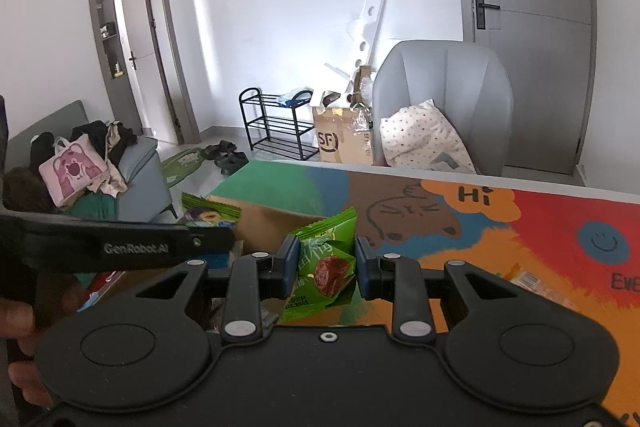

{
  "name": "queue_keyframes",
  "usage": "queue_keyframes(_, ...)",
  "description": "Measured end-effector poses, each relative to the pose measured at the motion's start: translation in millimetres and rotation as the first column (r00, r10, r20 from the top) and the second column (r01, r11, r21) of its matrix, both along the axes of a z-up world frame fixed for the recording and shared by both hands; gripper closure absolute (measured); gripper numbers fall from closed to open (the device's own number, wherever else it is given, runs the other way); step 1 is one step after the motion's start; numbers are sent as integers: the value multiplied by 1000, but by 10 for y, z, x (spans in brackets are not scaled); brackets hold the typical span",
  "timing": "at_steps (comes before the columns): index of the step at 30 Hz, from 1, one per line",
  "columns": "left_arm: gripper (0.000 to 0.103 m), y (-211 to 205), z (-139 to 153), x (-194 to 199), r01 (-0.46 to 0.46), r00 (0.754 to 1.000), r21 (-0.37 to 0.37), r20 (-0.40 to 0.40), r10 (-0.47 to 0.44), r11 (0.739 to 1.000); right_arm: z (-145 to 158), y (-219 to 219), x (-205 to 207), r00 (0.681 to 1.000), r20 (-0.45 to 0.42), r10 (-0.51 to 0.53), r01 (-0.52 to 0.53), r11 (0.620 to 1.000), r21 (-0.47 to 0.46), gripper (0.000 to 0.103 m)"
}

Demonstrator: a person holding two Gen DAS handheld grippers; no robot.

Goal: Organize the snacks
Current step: 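Open both grippers to drop the bags into the cardboard box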

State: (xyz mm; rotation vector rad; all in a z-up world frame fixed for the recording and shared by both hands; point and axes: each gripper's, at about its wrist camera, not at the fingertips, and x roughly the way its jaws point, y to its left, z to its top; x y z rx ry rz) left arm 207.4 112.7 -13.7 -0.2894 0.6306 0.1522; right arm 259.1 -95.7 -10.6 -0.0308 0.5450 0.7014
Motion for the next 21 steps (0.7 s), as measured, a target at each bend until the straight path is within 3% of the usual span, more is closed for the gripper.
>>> queue_keyframes(4,59,66,-47,25,-18,1000,-15,-6,18,1000,-34,100,43,1000,-12,7,-7,1000,-4,75)
queue_keyframes(12,44,188,-21,-88,-52,999,-11,5,52,999,-44,252,81,999,-26,34,-34,999,-3,75)
queue_keyframes(21,40,342,21,-196,-87,996,-29,11,88,996,-22,436,135,996,-50,76,-74,997,28,75)
